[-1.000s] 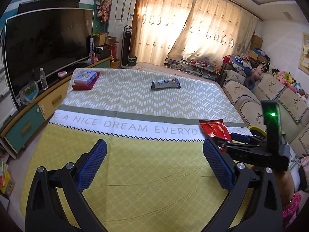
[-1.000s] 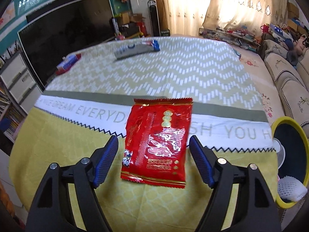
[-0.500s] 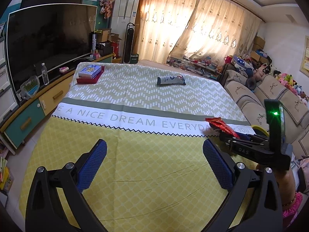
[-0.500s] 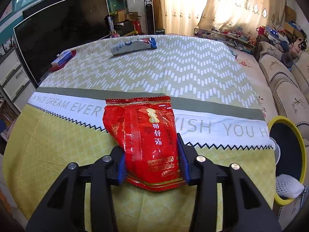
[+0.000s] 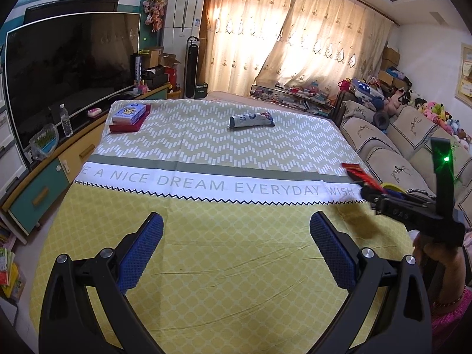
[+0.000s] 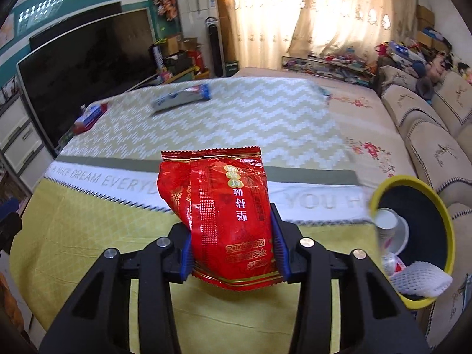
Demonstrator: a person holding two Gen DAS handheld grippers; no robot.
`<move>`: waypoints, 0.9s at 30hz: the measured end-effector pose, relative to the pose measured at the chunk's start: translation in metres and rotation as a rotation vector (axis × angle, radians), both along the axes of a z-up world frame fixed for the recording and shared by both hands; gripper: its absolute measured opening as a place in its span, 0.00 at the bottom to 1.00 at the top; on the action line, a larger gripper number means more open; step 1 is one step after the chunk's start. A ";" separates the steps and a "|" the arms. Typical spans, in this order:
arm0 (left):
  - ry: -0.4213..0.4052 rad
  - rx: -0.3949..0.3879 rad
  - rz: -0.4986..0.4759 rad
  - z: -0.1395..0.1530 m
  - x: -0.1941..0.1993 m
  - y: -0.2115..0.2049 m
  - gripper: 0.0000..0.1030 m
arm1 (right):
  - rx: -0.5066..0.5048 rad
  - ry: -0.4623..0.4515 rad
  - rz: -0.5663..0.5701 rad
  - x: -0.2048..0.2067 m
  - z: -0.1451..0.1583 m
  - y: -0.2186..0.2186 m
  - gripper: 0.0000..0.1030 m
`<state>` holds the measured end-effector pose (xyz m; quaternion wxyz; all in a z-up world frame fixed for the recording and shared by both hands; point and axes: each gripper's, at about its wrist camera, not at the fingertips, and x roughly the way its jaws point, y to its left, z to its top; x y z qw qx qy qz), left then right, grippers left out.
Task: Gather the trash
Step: 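Carry the red wrapper with the right tool over the bin and release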
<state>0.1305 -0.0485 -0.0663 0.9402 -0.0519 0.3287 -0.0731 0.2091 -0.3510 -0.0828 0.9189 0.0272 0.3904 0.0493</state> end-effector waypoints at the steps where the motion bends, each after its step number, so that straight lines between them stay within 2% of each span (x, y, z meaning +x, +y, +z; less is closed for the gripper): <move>1: 0.003 0.001 -0.002 0.000 0.001 -0.002 0.95 | 0.003 -0.007 -0.022 -0.001 0.002 -0.009 0.40; 4: 0.009 0.006 -0.007 -0.001 0.002 -0.006 0.95 | -0.003 -0.015 -0.085 -0.005 0.003 -0.036 0.40; 11: 0.015 0.023 -0.031 -0.003 0.006 -0.016 0.95 | -0.049 0.005 -0.313 -0.012 -0.006 -0.123 0.43; 14: 0.022 0.022 -0.037 -0.003 0.008 -0.019 0.95 | -0.055 0.049 -0.390 -0.011 -0.017 -0.158 0.50; 15: 0.027 0.019 -0.042 -0.004 0.010 -0.020 0.95 | -0.052 0.062 -0.409 -0.011 -0.021 -0.166 0.56; 16: 0.031 0.016 -0.045 -0.005 0.010 -0.021 0.95 | -0.049 0.074 -0.424 -0.011 -0.025 -0.173 0.65; 18: 0.036 0.015 -0.050 -0.006 0.012 -0.022 0.95 | -0.026 0.096 -0.443 -0.012 -0.032 -0.185 0.72; 21: 0.037 0.028 -0.061 -0.006 0.014 -0.028 0.95 | 0.020 0.095 -0.452 -0.016 -0.035 -0.193 0.74; 27: 0.044 0.027 -0.109 -0.003 0.027 -0.035 0.95 | 0.024 0.076 -0.440 -0.017 -0.031 -0.193 0.74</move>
